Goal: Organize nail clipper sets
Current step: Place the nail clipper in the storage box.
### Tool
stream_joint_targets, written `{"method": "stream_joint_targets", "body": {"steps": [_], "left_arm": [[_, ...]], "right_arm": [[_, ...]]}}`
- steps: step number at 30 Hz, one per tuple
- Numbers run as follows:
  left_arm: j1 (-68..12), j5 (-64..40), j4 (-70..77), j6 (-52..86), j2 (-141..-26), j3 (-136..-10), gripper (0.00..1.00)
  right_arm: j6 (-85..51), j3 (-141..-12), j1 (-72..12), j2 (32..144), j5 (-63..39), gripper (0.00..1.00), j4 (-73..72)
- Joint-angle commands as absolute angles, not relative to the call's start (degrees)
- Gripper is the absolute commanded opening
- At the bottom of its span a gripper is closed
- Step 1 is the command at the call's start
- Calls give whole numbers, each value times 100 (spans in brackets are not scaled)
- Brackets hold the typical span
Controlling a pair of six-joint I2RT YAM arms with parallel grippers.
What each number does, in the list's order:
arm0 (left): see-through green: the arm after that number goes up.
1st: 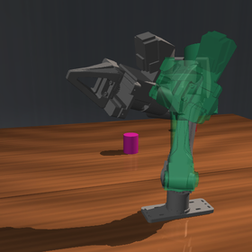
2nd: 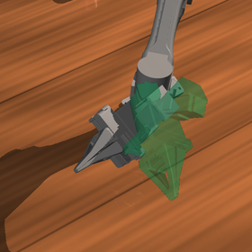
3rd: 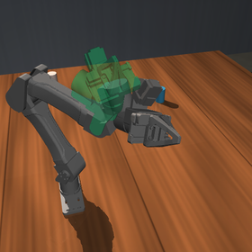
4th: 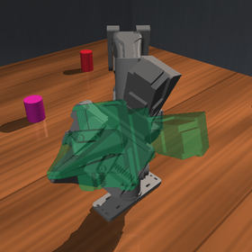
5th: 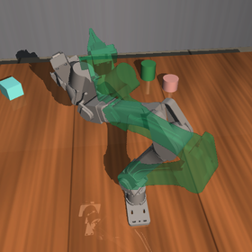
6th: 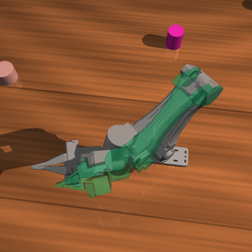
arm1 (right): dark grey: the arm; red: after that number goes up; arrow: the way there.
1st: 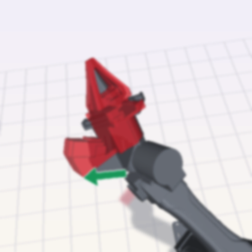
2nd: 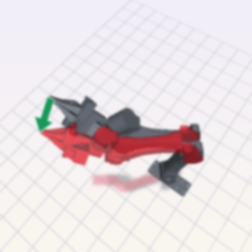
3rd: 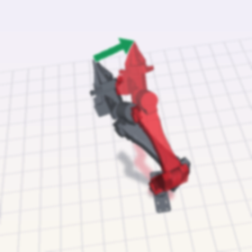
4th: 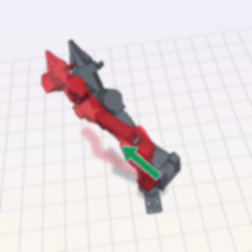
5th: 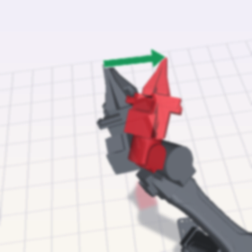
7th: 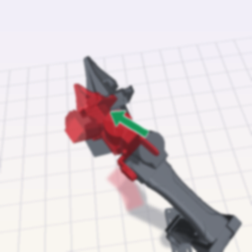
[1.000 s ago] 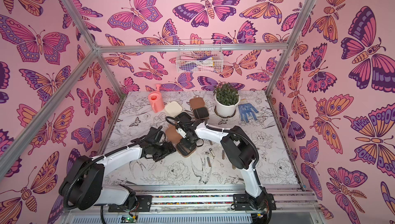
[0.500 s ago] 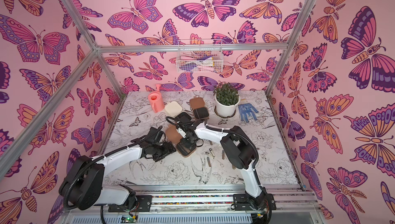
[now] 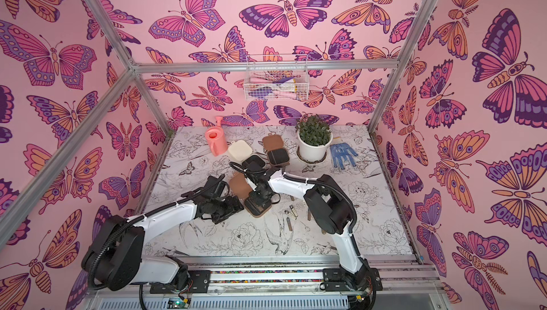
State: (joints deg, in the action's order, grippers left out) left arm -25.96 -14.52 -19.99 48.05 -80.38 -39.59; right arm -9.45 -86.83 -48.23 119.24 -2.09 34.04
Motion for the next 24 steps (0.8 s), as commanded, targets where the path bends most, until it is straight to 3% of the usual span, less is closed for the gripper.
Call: {"method": "stream_joint_targets", "body": {"steps": [1,24], "left_arm": [[-2630,-1380,-2168,4755,-8101,-3918,84],[-2629,-1338,-2162,4755,-8126,-3881,84]], "right_arm": [[-1158,-8716,-4896,12277,13,3,3358],[-1481,-8359,-5054,12350,354,3,2711]]}}
